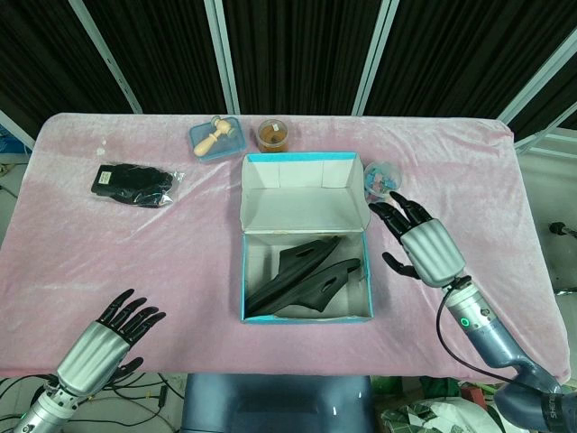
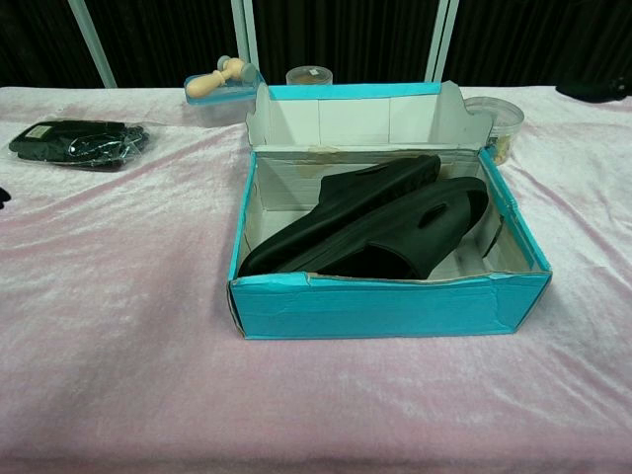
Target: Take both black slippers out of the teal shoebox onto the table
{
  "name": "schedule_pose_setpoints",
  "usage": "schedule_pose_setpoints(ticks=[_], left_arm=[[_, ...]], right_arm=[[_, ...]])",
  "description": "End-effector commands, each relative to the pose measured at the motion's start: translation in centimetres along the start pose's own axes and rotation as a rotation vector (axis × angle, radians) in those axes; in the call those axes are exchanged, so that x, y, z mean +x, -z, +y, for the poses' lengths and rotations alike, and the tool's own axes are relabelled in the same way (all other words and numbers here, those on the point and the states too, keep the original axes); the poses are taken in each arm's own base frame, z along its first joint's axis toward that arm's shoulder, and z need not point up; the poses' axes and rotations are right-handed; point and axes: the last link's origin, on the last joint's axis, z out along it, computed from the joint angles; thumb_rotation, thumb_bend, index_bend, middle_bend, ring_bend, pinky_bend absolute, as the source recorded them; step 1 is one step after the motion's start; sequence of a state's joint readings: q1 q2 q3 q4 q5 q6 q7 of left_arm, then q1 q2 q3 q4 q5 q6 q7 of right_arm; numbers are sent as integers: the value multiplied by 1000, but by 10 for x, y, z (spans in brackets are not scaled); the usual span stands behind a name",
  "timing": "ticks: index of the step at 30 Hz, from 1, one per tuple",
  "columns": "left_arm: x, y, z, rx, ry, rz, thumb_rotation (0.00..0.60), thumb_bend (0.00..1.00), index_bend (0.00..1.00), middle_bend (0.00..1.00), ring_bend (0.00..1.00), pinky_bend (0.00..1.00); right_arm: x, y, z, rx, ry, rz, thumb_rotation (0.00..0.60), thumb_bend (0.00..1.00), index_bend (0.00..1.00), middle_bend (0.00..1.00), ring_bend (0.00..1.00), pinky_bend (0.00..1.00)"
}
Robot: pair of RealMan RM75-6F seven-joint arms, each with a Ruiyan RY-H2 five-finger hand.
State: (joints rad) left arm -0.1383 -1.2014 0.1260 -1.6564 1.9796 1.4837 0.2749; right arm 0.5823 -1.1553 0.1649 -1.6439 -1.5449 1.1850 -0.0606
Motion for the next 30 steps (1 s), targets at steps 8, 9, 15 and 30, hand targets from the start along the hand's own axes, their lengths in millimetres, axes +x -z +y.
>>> schedule_pose_setpoints(ticks=[8, 9, 15, 30], left_arm=[[-2, 8, -17, 93, 15, 2, 600, 0, 185, 243, 148, 97], [-2, 8, -19, 107, 17, 2, 600, 0, 179, 241, 148, 93], [11, 16, -41, 270, 48, 49, 600, 0, 168, 236, 148, 88], [33, 32, -78, 444, 67, 126, 600, 0, 164, 231, 148, 79]], right_arm=[[1, -15, -10, 10, 8, -40, 600, 217, 134, 159, 50, 189], [0, -13, -10, 8, 0, -48, 600, 196, 145, 163, 50, 189], [-6, 15, -26, 74, -118, -169, 600, 128, 225, 197, 50, 190], [-47, 28, -54, 181, 25, -296, 600, 154, 237, 190, 48, 189]])
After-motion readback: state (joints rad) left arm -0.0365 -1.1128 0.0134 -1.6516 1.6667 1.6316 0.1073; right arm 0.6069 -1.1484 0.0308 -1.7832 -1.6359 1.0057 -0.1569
